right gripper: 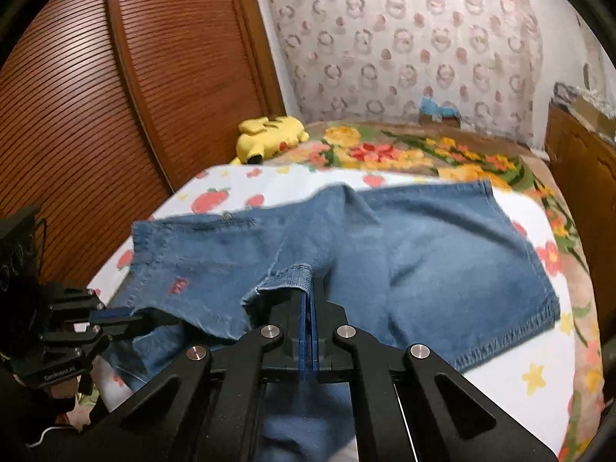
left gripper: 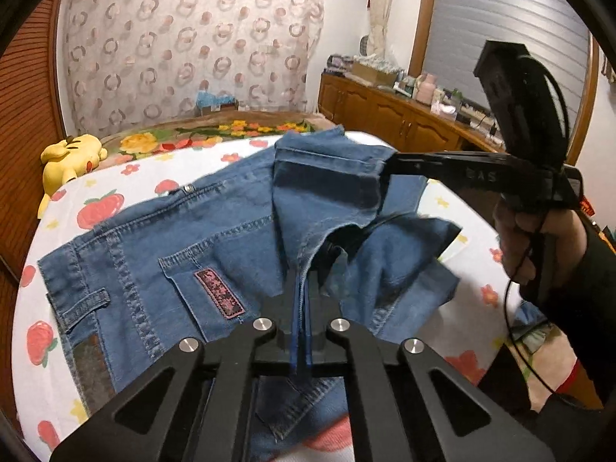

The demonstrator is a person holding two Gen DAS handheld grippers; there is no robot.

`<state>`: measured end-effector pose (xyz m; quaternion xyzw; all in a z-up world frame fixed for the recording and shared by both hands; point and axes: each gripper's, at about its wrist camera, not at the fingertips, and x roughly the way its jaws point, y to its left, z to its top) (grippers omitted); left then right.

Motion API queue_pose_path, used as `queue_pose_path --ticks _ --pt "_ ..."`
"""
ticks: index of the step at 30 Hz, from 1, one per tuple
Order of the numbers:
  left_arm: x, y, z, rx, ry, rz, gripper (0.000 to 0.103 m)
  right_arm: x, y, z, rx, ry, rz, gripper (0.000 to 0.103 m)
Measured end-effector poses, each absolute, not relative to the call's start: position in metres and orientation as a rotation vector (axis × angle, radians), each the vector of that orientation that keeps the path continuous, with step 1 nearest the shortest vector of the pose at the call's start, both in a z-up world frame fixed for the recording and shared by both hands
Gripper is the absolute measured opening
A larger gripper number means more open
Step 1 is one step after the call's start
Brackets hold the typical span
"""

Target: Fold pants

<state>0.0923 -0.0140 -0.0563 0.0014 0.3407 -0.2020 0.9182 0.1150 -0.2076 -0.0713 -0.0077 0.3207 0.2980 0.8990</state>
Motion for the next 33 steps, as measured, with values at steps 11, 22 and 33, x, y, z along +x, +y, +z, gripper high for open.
queue_pose_path --ticks 11,22,33 --pt "0.050 0.043 -0.028 -0.069 0.606 -0.353 0.002 0.107 -0.159 -0.015 -0.080 0.546 0.750 0.001" --pt "0.040 0.088 -0.055 -0.103 0.666 -0.263 0.002 0.118 -0.088 -0.026 -0.184 0.604 0.839 0.015" --pt "0.039 0.103 -0.063 -0.114 0.687 -0.220 0.006 0.118 -0.108 -0.023 -0.203 0.623 0.794 0.041"
